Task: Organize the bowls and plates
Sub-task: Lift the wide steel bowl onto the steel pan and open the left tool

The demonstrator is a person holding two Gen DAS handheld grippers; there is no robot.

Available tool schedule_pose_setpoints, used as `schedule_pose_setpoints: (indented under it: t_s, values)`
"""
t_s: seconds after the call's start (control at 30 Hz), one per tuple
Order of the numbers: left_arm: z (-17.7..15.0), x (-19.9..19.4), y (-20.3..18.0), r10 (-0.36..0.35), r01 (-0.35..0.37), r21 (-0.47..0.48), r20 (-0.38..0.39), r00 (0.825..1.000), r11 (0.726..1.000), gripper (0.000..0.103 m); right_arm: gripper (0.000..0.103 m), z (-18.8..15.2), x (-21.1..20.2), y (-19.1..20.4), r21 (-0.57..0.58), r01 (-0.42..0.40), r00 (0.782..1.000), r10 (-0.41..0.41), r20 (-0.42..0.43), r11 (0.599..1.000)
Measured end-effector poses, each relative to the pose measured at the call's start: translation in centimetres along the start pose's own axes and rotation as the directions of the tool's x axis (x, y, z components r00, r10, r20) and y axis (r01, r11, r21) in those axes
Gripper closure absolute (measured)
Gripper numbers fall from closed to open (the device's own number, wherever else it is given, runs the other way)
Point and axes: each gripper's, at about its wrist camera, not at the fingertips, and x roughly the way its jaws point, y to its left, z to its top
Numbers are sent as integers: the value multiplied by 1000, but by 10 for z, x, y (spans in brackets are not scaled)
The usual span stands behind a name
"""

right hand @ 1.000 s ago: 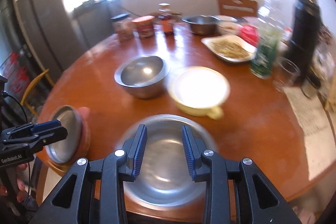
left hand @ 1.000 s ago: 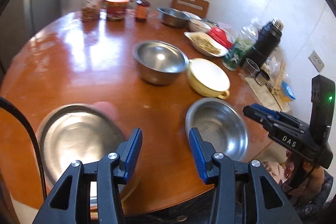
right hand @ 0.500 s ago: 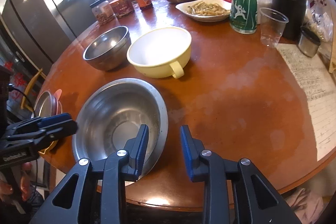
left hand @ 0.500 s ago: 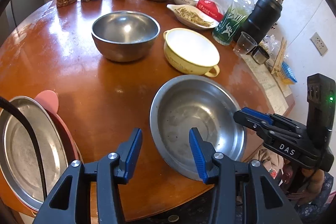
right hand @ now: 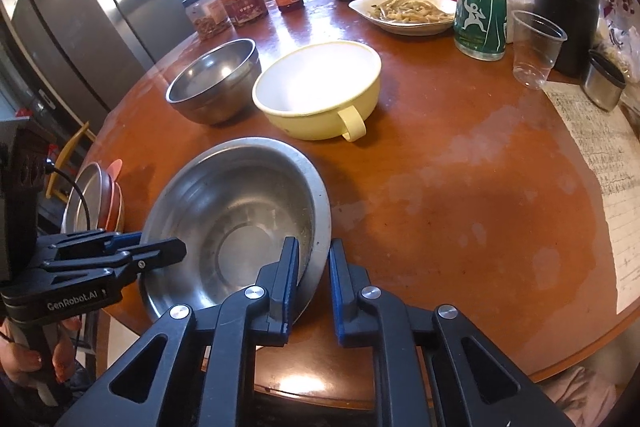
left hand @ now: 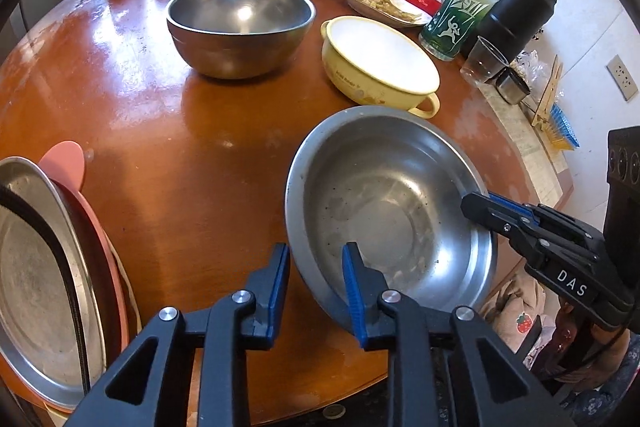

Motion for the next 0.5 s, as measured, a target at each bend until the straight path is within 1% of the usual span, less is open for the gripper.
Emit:
schedule_pose_setpoints:
  t_s: [0.17, 0.27, 0.5]
  values:
    - [-1, -5, 3, 0, 0, -1, 5, 1000, 1000, 75, 88, 2, 2, 6, -8, -6, 1000, 5, -5, 1000]
    - [-3, -11, 5, 23, -23, 4, 10, 1000, 1000, 75, 88, 3, 3, 12, -24, -9, 1000, 9, -7, 1000]
    - [-8, -19, 18, 42, -42, -22, 8, 999, 999, 75, 88, 3, 13, 27, -55, -26, 999, 25, -29, 998]
